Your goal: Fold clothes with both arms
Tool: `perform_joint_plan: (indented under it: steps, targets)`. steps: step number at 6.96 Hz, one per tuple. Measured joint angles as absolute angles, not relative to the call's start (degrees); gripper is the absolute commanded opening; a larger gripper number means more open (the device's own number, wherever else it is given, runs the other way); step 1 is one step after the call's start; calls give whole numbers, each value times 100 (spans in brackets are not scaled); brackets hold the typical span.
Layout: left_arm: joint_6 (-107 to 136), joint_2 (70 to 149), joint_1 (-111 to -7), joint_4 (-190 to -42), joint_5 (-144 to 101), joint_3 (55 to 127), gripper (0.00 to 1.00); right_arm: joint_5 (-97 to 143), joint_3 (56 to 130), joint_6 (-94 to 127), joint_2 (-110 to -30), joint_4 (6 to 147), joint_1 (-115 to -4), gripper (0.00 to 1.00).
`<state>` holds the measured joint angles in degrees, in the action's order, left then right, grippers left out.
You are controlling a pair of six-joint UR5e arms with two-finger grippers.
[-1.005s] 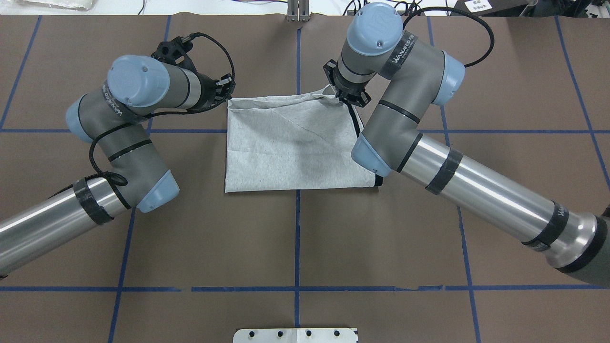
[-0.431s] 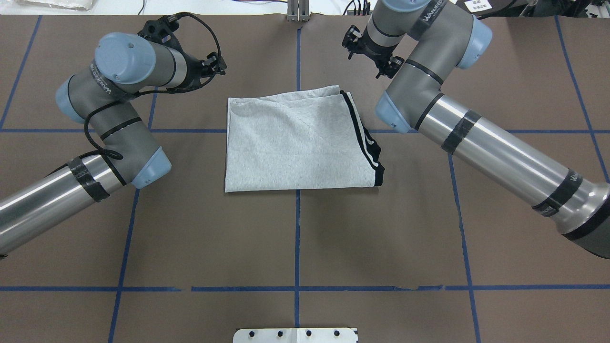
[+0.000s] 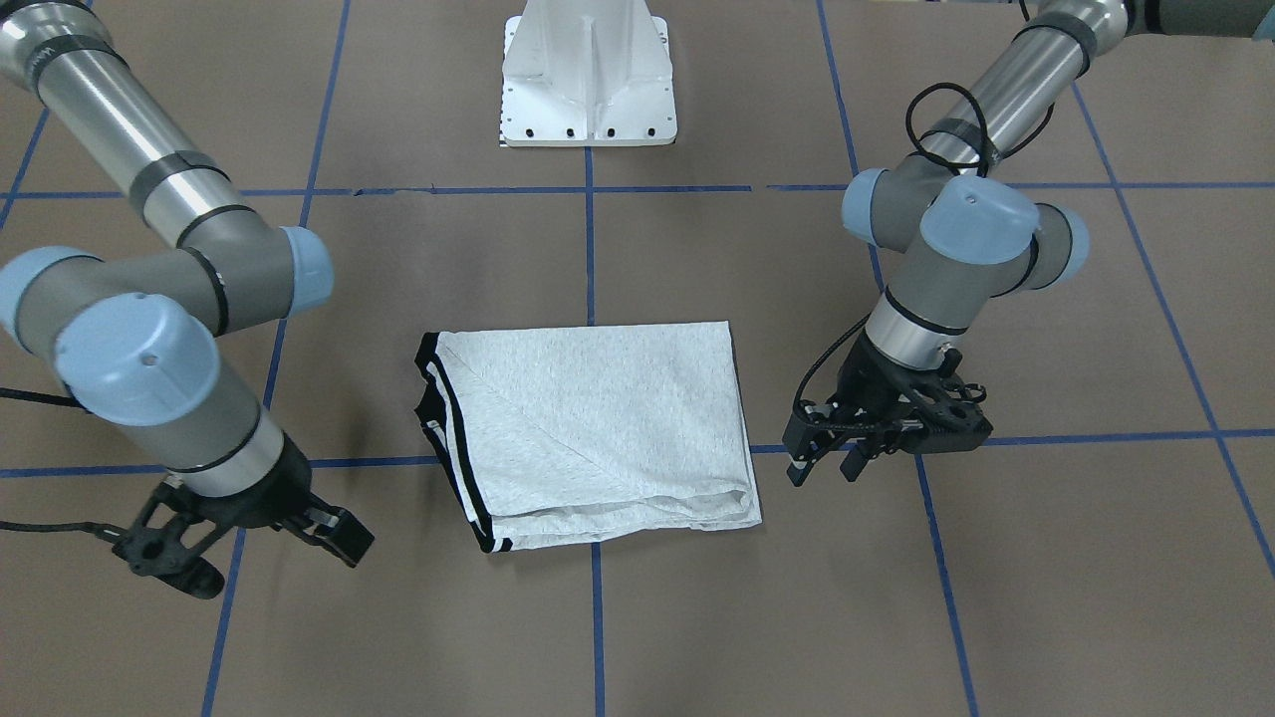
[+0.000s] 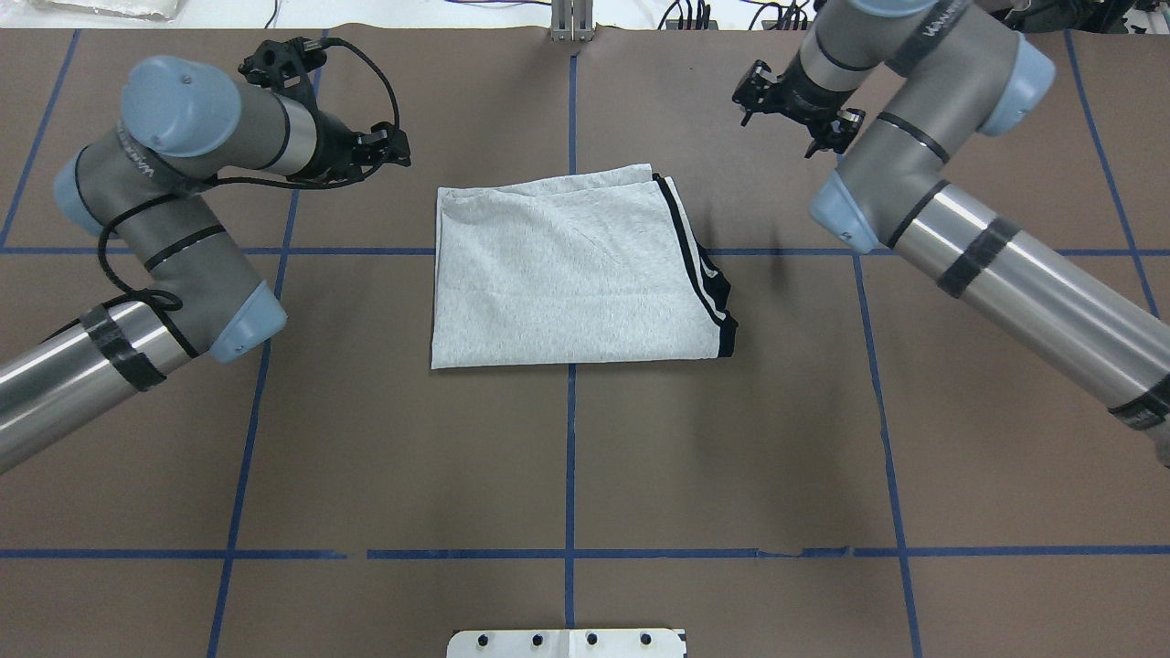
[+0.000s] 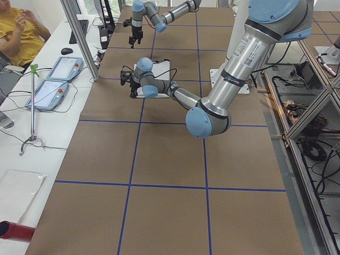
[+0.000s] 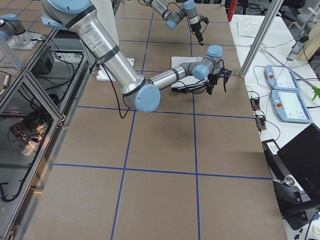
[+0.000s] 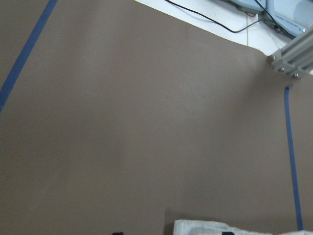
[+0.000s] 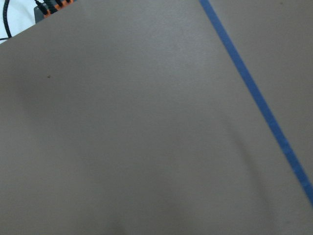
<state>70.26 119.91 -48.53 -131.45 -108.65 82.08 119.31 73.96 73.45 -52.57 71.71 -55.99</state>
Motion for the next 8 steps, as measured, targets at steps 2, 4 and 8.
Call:
perform_joint_plan:
  steps: [2, 4, 8]
  targets:
    - [5391, 11191, -5317, -13059, -11444, 8841, 82, 12266, 8280, 5582, -6170, 7773, -6124, 100]
    - [3855, 10569, -5967, -13028, -12002, 9046, 82, 12391, 9056, 4078, -6707, 8794, -6572, 100]
    - [1539, 9780, -7290, -12195, -12885, 9361, 93, 13011, 9394, 2141, -7678, 9190, -7667, 100]
